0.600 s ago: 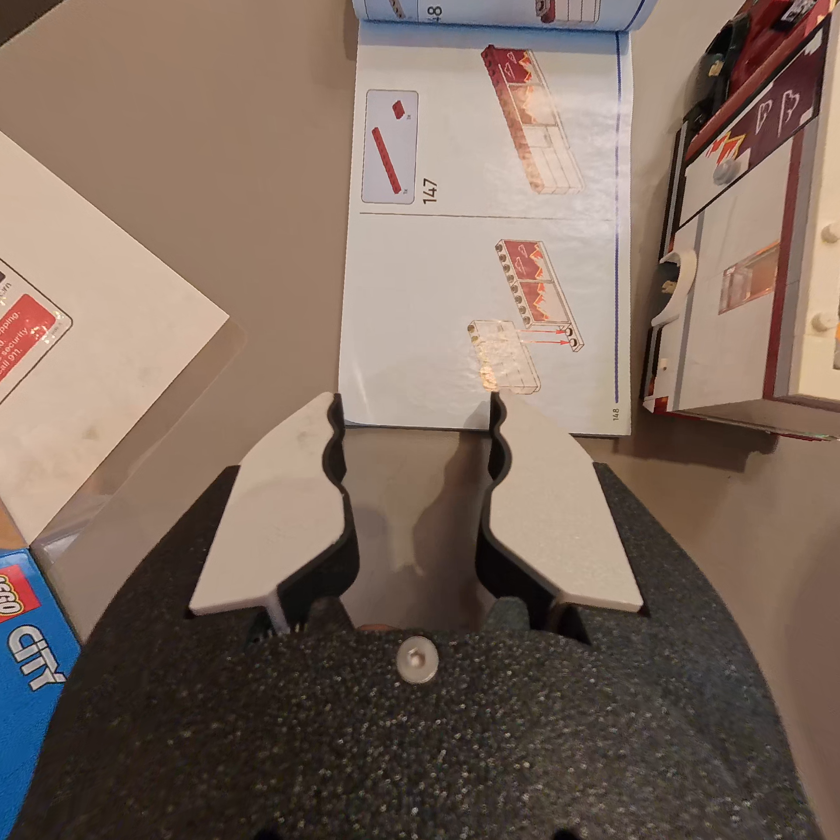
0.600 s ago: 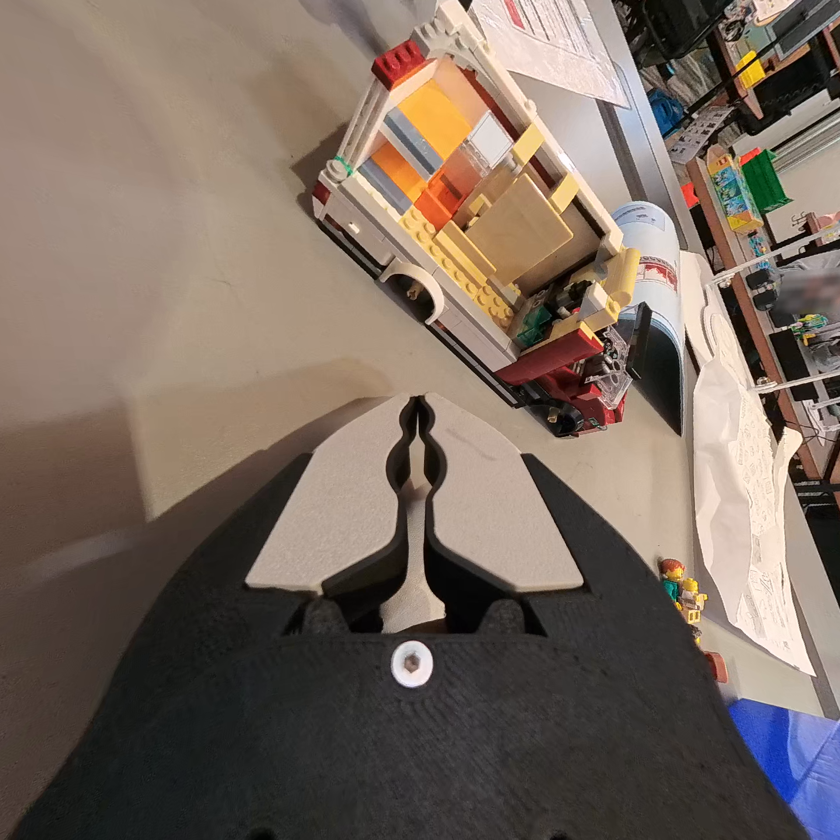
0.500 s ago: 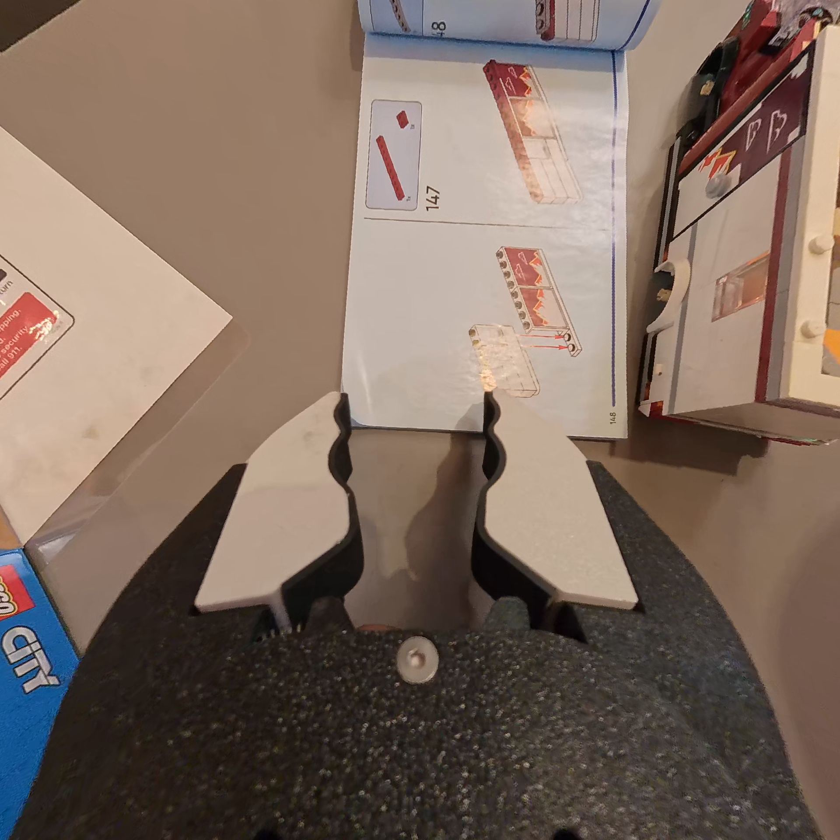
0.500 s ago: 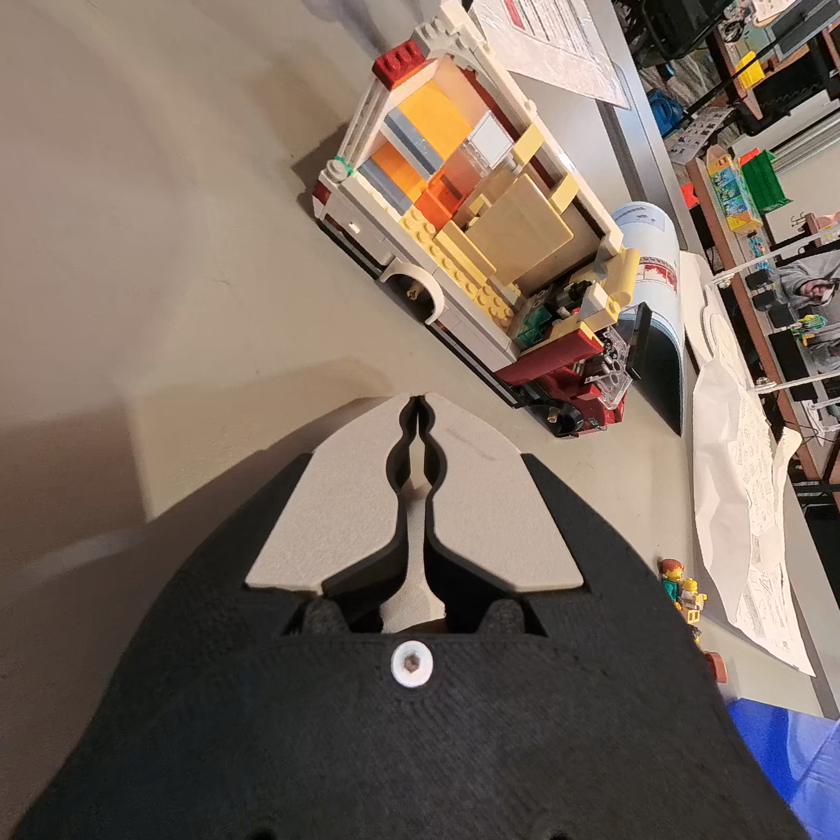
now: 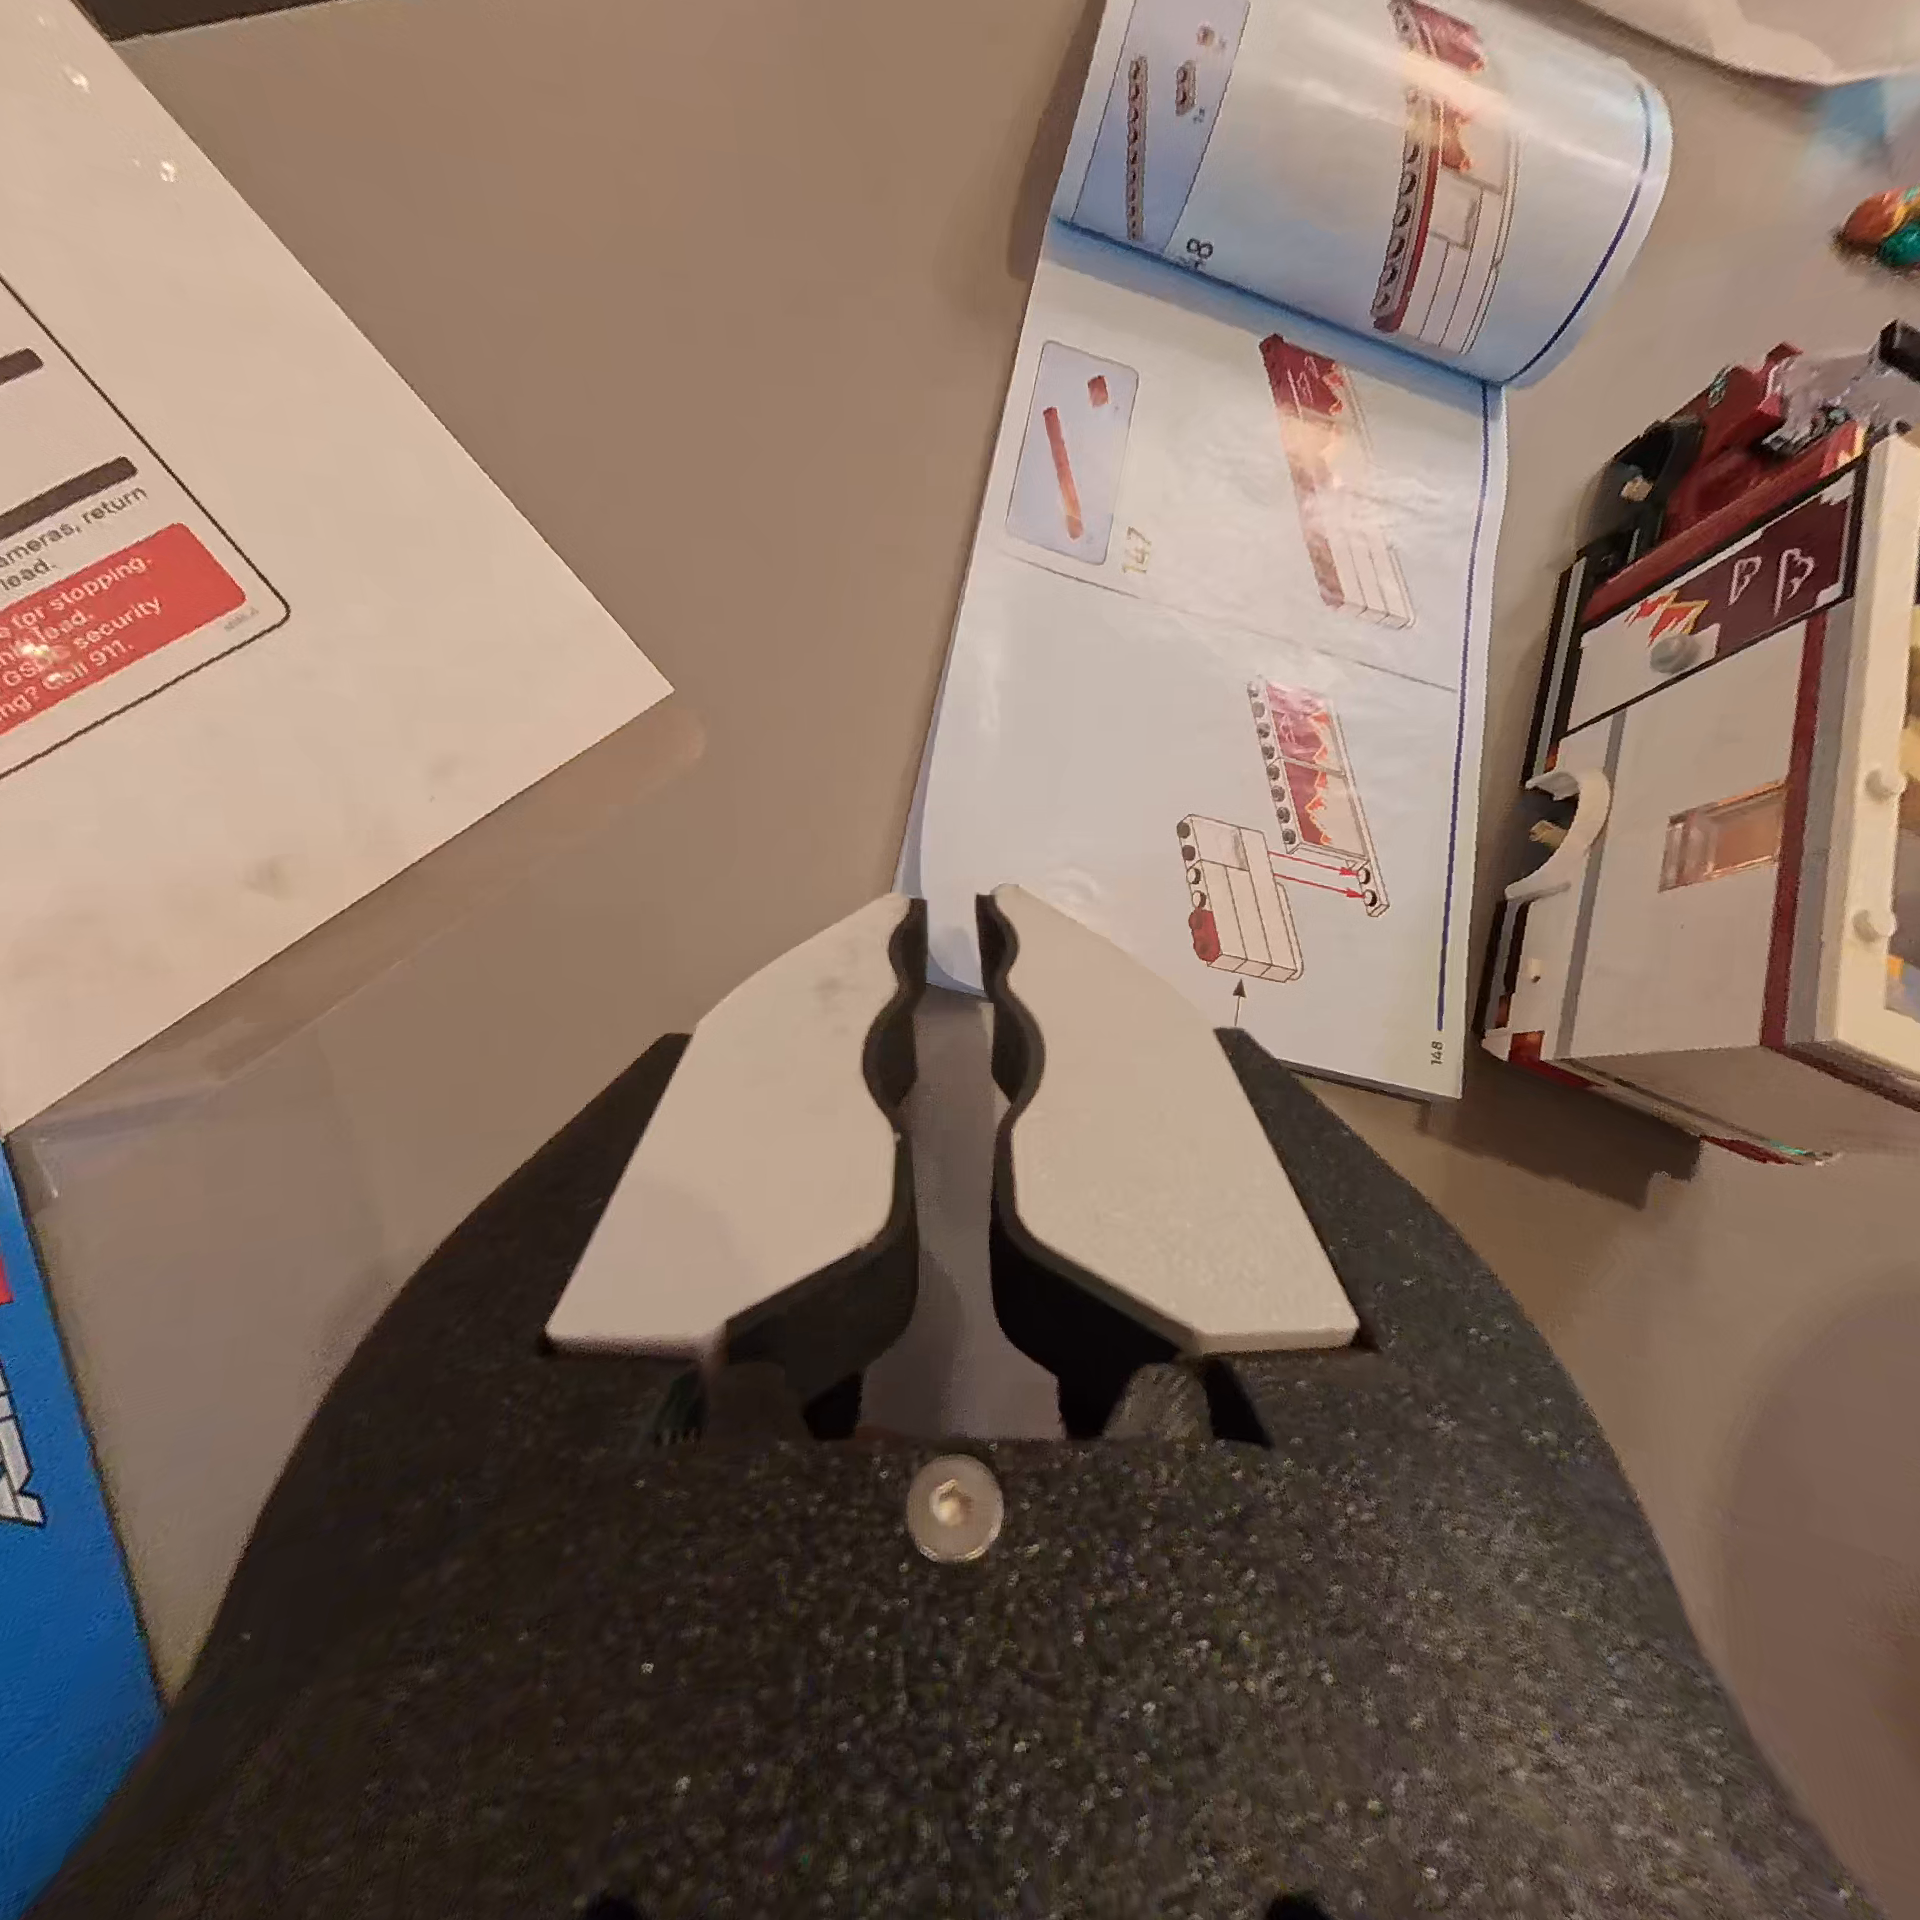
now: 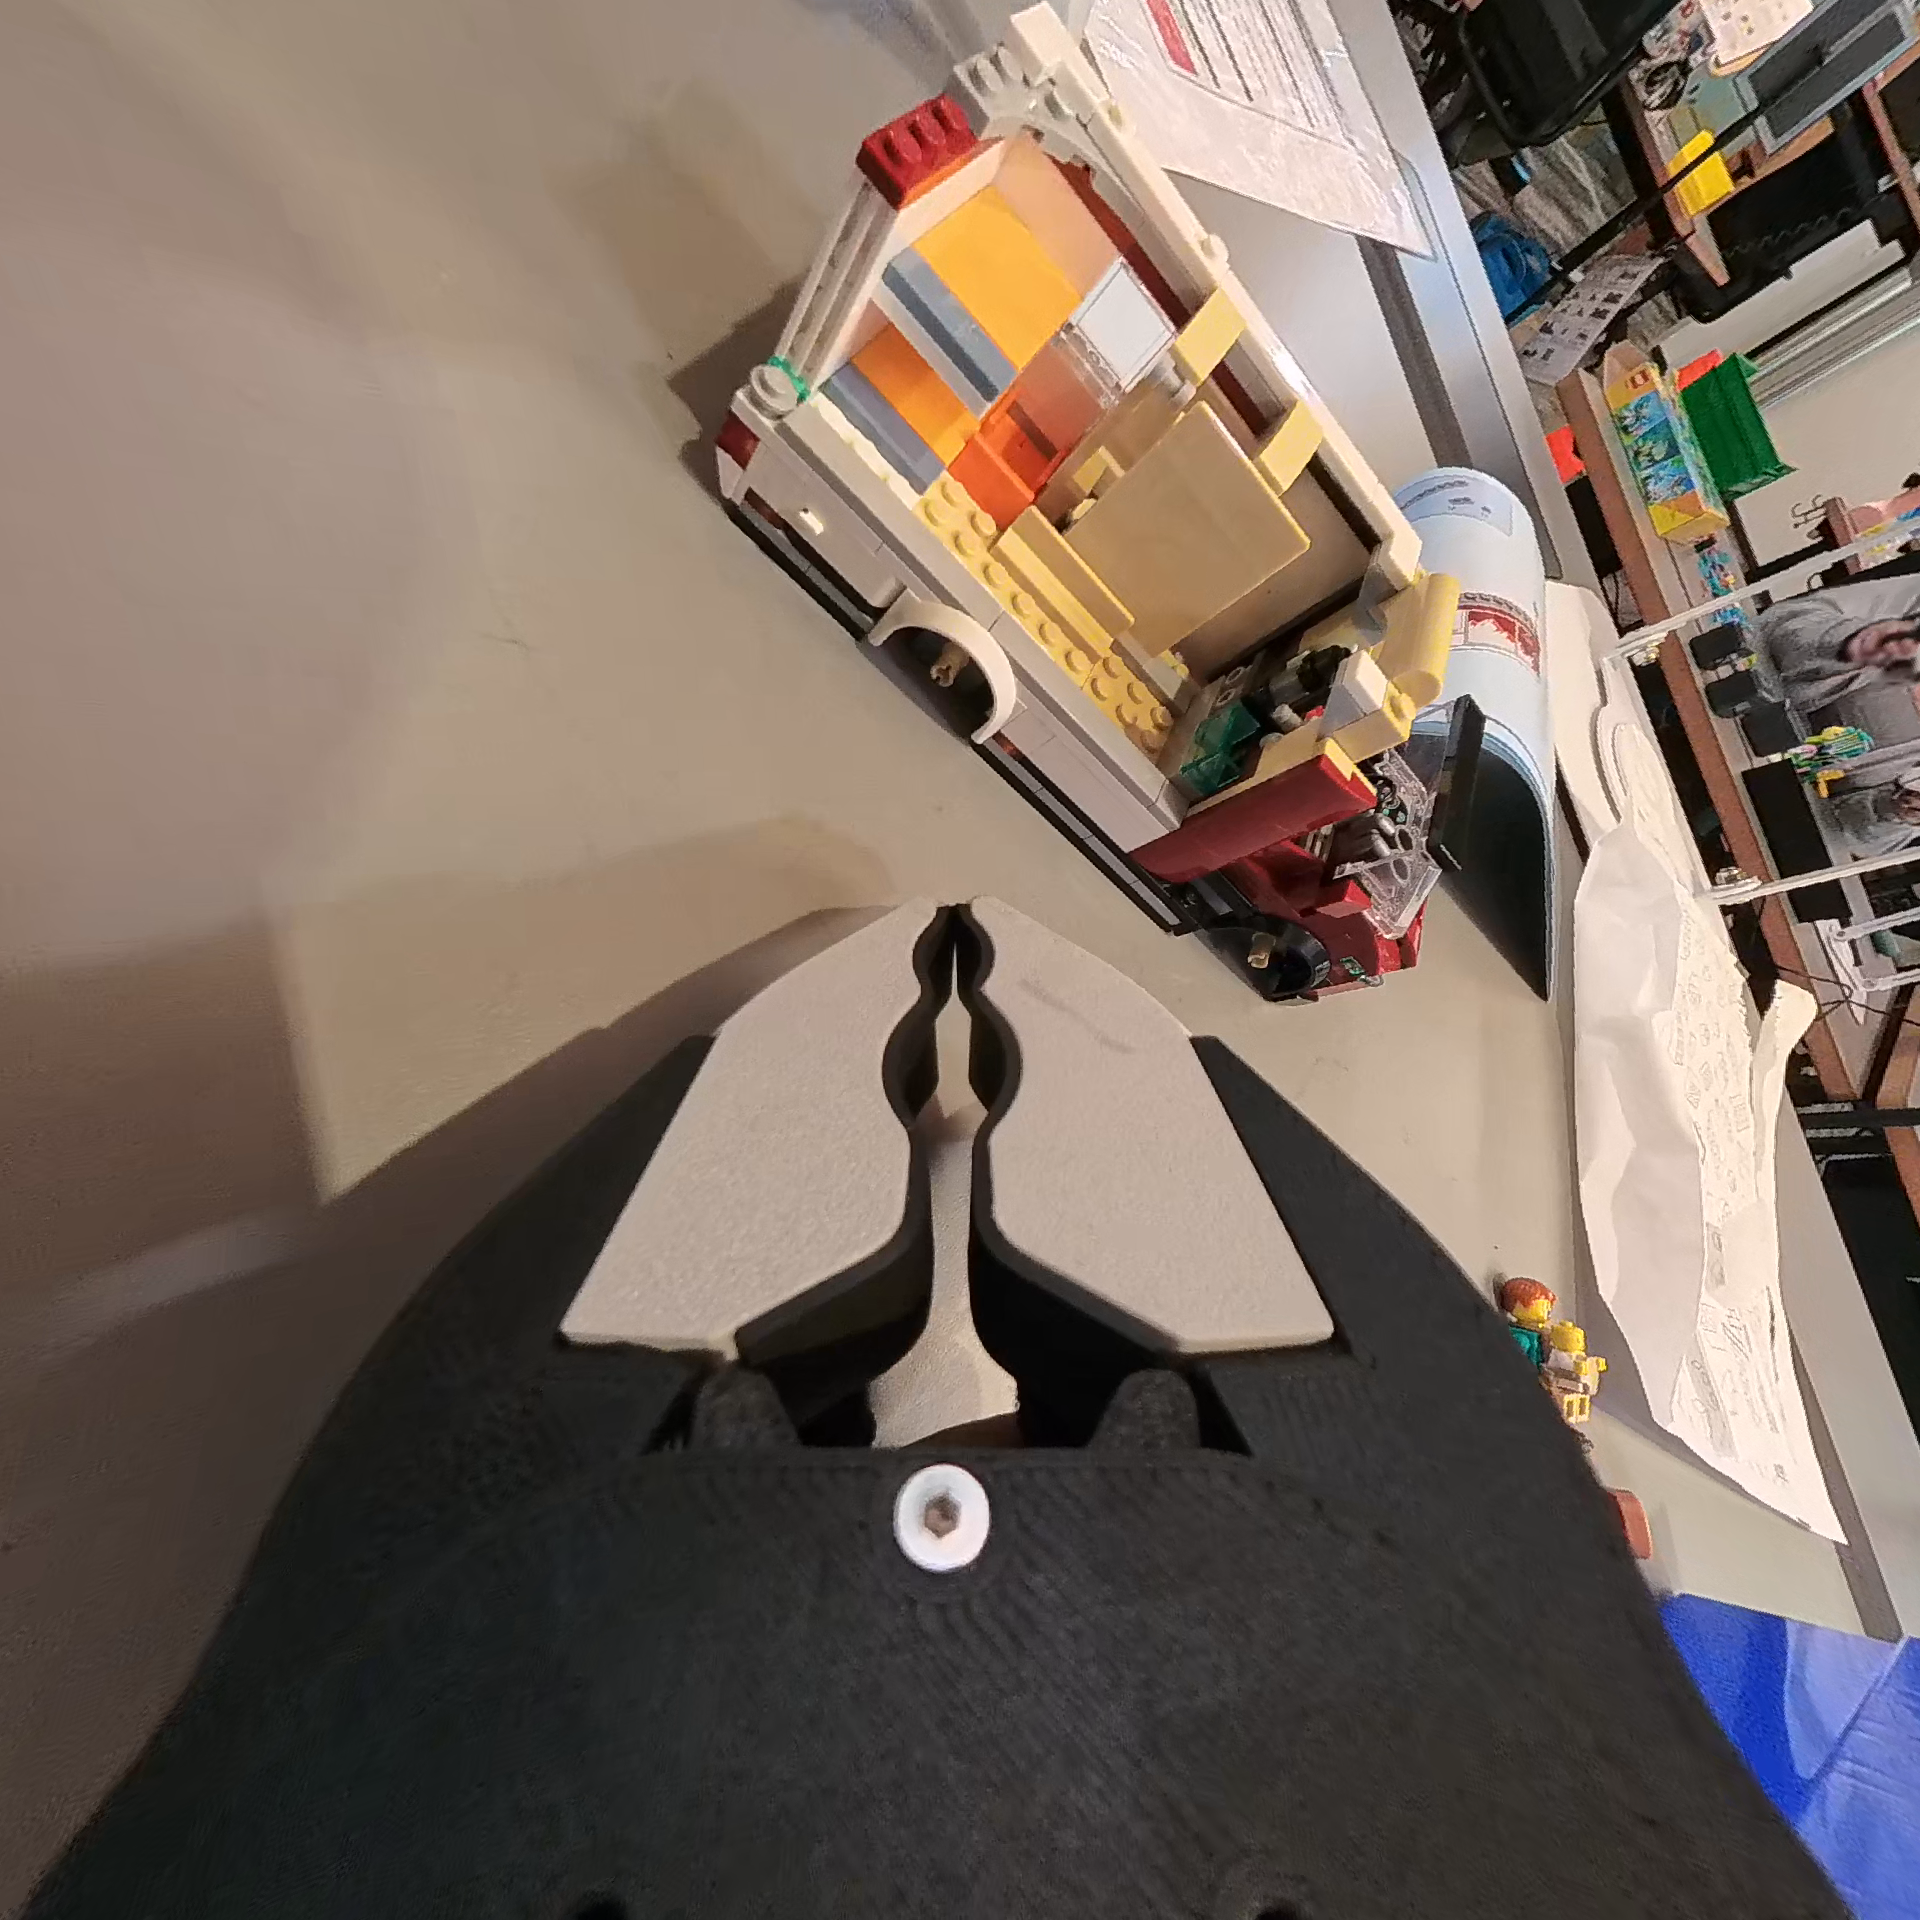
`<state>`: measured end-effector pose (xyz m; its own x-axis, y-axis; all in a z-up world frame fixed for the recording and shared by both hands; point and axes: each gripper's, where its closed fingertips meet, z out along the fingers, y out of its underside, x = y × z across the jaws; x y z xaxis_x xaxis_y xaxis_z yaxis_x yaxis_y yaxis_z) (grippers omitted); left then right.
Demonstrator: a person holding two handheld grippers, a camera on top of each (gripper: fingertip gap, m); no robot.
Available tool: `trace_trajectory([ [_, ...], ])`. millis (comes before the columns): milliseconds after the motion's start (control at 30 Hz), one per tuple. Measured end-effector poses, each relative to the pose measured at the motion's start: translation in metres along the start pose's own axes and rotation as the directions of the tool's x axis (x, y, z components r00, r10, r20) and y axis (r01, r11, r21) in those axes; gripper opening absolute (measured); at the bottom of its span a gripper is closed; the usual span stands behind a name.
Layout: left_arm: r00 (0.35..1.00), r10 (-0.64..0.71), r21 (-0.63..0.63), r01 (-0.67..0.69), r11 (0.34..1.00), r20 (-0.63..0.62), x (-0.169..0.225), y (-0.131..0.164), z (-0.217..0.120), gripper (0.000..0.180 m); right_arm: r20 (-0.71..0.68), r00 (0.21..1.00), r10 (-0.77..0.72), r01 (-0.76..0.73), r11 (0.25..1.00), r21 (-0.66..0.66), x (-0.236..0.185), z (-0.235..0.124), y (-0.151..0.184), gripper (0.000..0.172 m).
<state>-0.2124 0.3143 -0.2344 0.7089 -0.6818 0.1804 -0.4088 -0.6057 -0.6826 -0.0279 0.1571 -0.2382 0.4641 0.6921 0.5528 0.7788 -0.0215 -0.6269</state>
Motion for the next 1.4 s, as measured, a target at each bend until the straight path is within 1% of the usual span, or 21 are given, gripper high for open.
trace_trajectory([
  [67,1.0,-0.023,0.011,0.023,1.0,-0.017,-0.001,0.0,-0.001,0.005,-0.001,1.0,-0.001,0.001,1.0,0.0,0.0,0.0,0.0,0.0],
  [200,0.998,-0.049,0.003,0.049,0.999,-0.03,-0.002,0.002,0.0,0.003,-0.003,1.0,-0.003,0.003,1.0,0.0,0.0,0.0,0.0,0.0],
  [367,0.999,-0.039,0.011,0.04,0.999,-0.017,-0.003,0.002,-0.001,0.0,-0.004,1.0,-0.005,0.005,1.0,0.001,0.0,0.0,0.0,0.0],
  [533,0.999,-0.03,0.044,0.032,0.999,-0.04,0.002,-0.004,-0.004,0.0,0.002,1.0,0.005,-0.005,1.0,0.001,0.0,0.0,0.0,0.0],
  [667,0.996,-0.054,0.104,0.061,0.993,-0.068,0.005,-0.014,-0.006,0.0,-0.001,1.0,0.009,-0.009,1.0,0.0,0.001,0.0,0.0,0.0],
  [800,0.993,-0.064,0.182,0.081,0.98,-0.098,0.009,-0.027,-0.012,0.0,-0.013,1.0,0.021,-0.021,1.0,0.0,0.003,0.0,0.0,0.005],
  [933,0.991,-0.078,0.228,0.1,0.969,-0.104,0.009,-0.034,-0.016,0.0,-0.011,0.999,0.04,-0.04,0.999,-0.002,0.005,-0.001,-0.003,0.012],
  [1000,0.994,-0.073,0.217,0.088,0.972,-0.076,0.005,-0.032,-0.015,0.0,-0.027,0.999,0.035,-0.035,0.999,0.014,0.009,-0.004,-0.009,0.012],
  [1100,1.0,-0.009,0.174,0.013,0.985,-0.023,0.001,-0.026,-0.008,0.0,-0.045,0.998,0.05,-0.048,0.998,0.04,0.02,-0.008,-0.02,0.015],
  [1167,1.0,-0.012,0.154,0.014,0.988,-0.011,-0.001,-0.022,-0.003,0.0,-0.047,0.995,0.085,-0.082,0.995,0.048,0.028,-0.009,-0.026,0.018],
  [1233,0.999,-0.033,0.126,0.033,0.992,-0.008,-0.003,-0.018,0.002,0.016,-0.031,0.989,0.144,-0.142,0.989,0.047,0.036,-0.008,-0.029,0.026],
  [1267,0.999,-0.04,0.119,0.04,0.992,-0.003,-0.004,-0.017,0.003,0.02,-0.004,0.984,0.179,-0.178,0.983,0.04,0.038,-0.007,-0.03,0.029],
  [1300,0.999,-0.033,0.128,0.036,0.991,-0.021,-0.001,-0.019,0.003,0.024,0.029,0.976,0.217,-0.218,0.975,0.04,0.037,-0.007,-0.031,0.034],
  [1333,0.997,-0.01,0.149,0.021,0.989,-0.071,0.008,-0.023,0.001,0.026,0.058,0.966,0.251,-0.254,0.966,0.046,0.037,-0.007,-0.034,0.036],
  [1367,0.988,0.03,0.175,-0.003,0.985,-0.149,0.024,-0.027,-0.003,0.027,0.077,0.959,0.273,-0.278,0.959,0.056,0.036,-0.008,-0.036,0.036],
  [1400,0.964,0.086,0.194,-0.037,0.98,-0.251,0.045,-0.029,-0.007,0.027,0.088,0.956,0.28,-0.286,0.956,0.064,0.035,-0.009,-0.038,0.037],
])
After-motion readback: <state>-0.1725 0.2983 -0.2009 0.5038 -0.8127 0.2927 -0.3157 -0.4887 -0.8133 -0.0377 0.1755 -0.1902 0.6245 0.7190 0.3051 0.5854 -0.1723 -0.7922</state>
